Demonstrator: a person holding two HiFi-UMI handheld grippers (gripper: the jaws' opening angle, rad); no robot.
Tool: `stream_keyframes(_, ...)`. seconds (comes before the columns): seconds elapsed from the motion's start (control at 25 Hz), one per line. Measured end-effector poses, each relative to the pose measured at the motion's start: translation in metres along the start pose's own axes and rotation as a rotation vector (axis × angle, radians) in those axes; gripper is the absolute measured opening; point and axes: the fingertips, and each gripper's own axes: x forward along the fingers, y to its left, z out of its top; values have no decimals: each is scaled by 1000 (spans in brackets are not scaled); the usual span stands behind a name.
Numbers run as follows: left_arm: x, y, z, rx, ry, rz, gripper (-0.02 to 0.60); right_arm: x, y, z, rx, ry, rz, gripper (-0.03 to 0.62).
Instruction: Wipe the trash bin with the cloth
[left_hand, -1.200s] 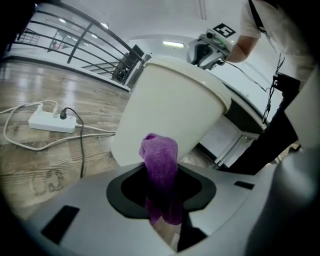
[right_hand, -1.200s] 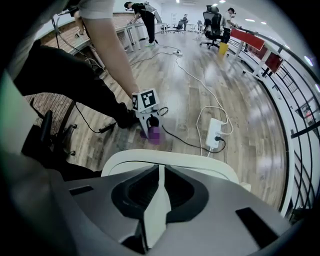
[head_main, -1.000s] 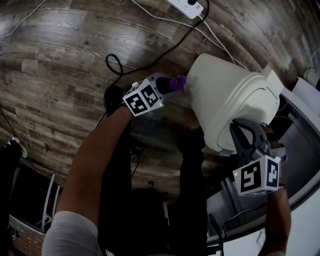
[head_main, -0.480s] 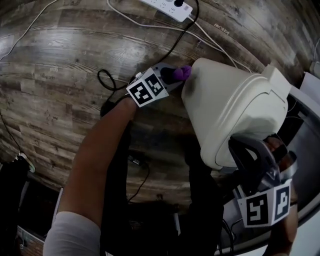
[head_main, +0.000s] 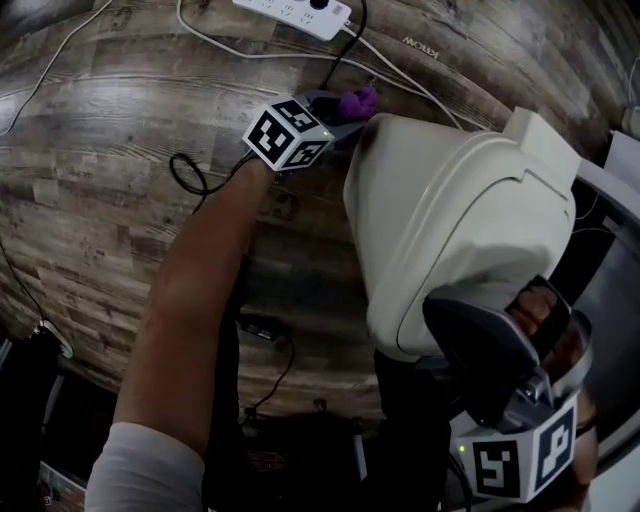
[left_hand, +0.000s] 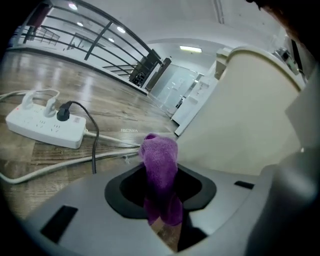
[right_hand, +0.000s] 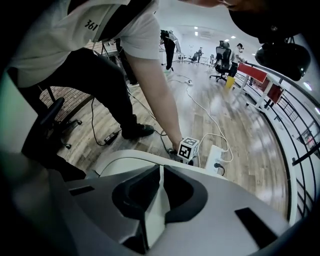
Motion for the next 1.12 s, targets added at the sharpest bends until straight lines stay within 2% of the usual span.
stream_keyframes(0.32, 31, 3, -24, -153, 57, -13, 146, -4, 6, 3, 38, -82, -19, 28)
stream_keyframes(0.56, 29, 7, -25, -153, 74, -42, 147, -4, 7, 5, 53, -104, -24, 28)
stream_keyframes(0.76, 34, 17, -25, -148, 93, -3, 167, -3, 7, 4, 54, -104, -32, 26)
stream_keyframes(0.88, 41, 25, -26, -215, 75, 37, 164, -3, 7, 3, 54, -103, -37, 25)
stream_keyframes(0.96, 45, 26, -30, -245, 83, 46, 141, -3, 8, 3, 55, -102, -40, 23)
stream_keyframes(1.12, 48, 20, -43, -173, 159, 46, 121, -2, 8, 2, 57, -102, -46, 23)
